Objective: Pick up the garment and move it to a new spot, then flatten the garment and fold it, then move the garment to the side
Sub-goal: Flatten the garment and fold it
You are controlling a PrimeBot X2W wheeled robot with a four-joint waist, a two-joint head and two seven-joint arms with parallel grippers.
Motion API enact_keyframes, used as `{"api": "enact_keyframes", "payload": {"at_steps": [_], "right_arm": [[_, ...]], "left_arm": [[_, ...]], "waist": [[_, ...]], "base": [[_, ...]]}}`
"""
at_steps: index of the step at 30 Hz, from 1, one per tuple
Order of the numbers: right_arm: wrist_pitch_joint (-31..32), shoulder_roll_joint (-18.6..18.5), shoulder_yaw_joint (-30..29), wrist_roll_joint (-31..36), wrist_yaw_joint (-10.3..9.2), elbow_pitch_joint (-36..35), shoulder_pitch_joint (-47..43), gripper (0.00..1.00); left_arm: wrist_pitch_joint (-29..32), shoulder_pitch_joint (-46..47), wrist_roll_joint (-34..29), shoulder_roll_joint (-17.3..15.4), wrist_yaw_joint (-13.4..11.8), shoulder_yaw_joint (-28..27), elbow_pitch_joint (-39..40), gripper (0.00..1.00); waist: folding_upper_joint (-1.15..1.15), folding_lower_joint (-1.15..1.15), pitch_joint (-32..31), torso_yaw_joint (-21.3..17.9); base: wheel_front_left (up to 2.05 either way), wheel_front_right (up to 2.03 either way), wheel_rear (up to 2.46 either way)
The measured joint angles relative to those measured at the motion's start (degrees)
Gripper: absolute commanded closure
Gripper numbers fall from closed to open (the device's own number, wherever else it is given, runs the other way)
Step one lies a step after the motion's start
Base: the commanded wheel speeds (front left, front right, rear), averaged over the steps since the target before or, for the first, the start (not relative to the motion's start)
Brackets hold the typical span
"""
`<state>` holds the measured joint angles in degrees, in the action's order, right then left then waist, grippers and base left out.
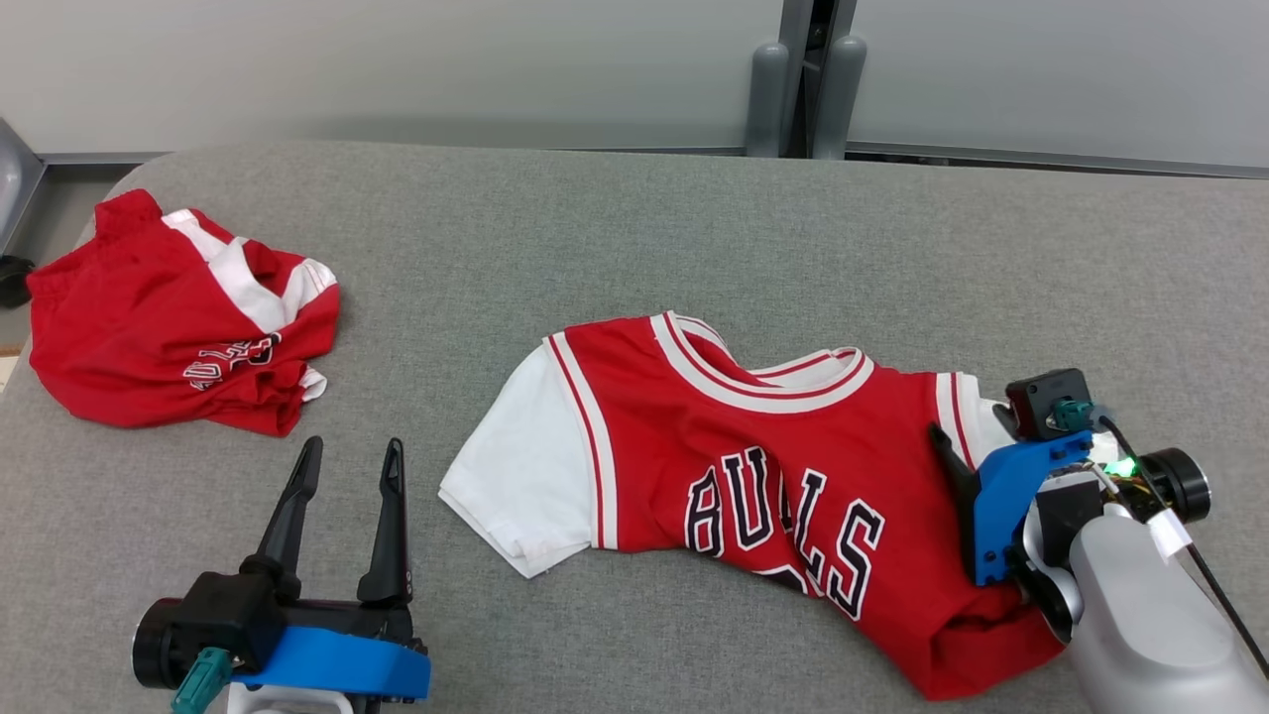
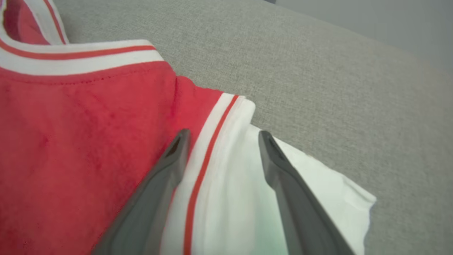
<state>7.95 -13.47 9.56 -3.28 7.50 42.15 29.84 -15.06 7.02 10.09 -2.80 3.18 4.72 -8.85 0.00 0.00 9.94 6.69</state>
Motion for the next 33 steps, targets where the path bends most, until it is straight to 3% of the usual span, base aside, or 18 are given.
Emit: {"api": "enact_keyframes", "payload": {"at_steps": [3,4,5,6,7,12,21,33], "right_arm": [[0.75,0.01,1.01,-0.68,0.0,3.26,0.94,0.0],[1.18,0.05,1.29,-1.11,0.0,4.33,1.22,0.06],[1.48,0.1,1.62,-1.51,0.0,5.23,1.61,0.31],[1.69,0.12,2.07,-1.9,0.0,6.0,2.1,0.81],[1.58,0.11,2.46,-2.3,0.0,6.55,2.54,1.0],[-1.08,-0.09,3.63,-3.69,0.01,8.51,4.83,1.0],[-13.25,-0.73,3.32,0.08,0.01,6.89,15.43,1.0],[-17.73,1.21,10.18,4.06,0.01,12.17,34.22,1.0]], "left_arm": [[0.0,0.07,0.15,0.0,-0.01,0.19,0.01,0.0],[0.0,0.15,0.25,0.0,-0.03,0.27,0.01,0.0],[0.0,0.23,0.36,0.0,-0.08,0.36,0.01,0.0],[0.0,0.27,0.37,0.0,-0.09,0.46,0.01,0.0],[0.0,0.31,0.4,0.0,-0.1,0.56,-0.01,0.0],[0.0,0.61,0.53,0.0,-0.26,0.75,-0.08,0.0],[0.0,1.07,0.76,0.0,-0.34,1.12,-0.11,0.0],[0.0,3.45,2.89,0.0,-0.96,4.31,0.1,0.0]], "waist": [[0.0,0.0,0.25,0.19],[0.0,0.0,0.31,0.24],[0.0,0.0,0.37,0.29],[0.0,0.0,0.42,0.34],[0.0,0.0,0.46,0.41],[0.0,0.0,0.47,0.6],[0.0,0.0,0.7,1.78],[0.0,0.0,3.73,6.86]], "base": [[0.0,0.0,0.0],[0.0,0.0,0.0],[0.0,0.0,0.0],[0.0,0.0,0.0],[0.0,0.0,0.0],[0.0,0.0,0.0],[0.0,0.0,0.0],[0.0,0.0,0.0]]}}
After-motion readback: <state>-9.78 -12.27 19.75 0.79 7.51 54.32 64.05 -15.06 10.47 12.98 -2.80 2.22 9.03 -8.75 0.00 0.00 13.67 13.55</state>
